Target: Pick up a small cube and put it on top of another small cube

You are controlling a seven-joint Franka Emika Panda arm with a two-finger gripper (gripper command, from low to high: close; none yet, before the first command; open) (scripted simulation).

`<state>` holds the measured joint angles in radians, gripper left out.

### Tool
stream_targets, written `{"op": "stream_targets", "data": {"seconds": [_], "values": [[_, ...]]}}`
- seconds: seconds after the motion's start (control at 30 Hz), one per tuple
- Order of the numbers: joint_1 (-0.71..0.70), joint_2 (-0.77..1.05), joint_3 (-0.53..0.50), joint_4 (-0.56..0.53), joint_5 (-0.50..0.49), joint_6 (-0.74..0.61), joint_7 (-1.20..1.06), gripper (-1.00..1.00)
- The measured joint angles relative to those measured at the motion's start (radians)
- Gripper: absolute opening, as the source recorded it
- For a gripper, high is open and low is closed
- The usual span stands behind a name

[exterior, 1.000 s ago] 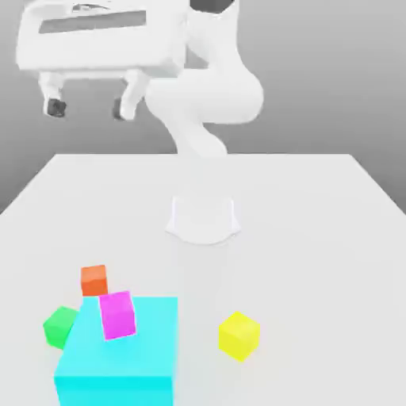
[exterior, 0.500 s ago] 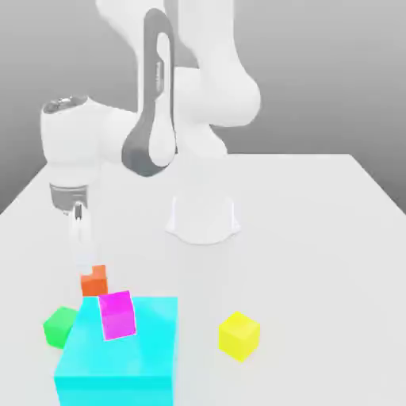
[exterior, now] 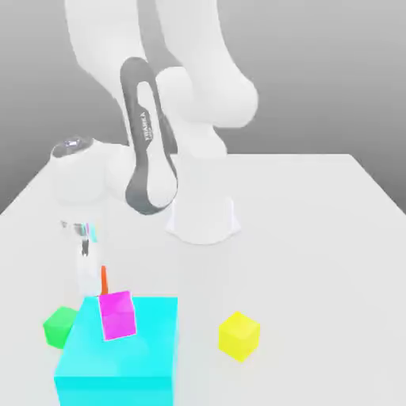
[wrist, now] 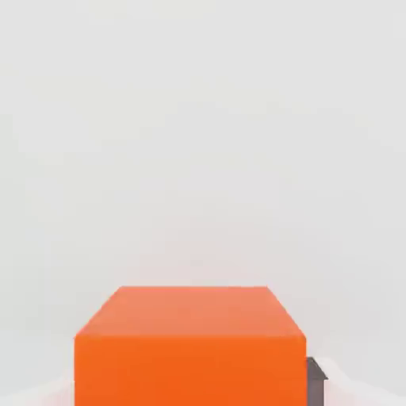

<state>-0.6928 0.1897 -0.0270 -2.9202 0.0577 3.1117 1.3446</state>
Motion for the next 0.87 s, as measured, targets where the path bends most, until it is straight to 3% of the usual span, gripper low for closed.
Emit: {"op": "stream_targets", "data": {"seconds": [0.23,0.6,0.73,0.77,0.87], "values": [[0.029,-0.235,-0.029,-0.028,-0.070,-0.207,0.048,-1.00],[0.238,-0.346,0.150,0.319,-0.024,-0.665,0.036,-1.00],[0.252,-0.242,0.167,0.320,-0.044,-0.562,0.053,-1.00],[0.255,-0.216,0.165,0.315,-0.049,-0.532,0.056,1.00],[0.255,-0.216,0.165,0.315,-0.049,-0.532,0.056,1.00]]}}
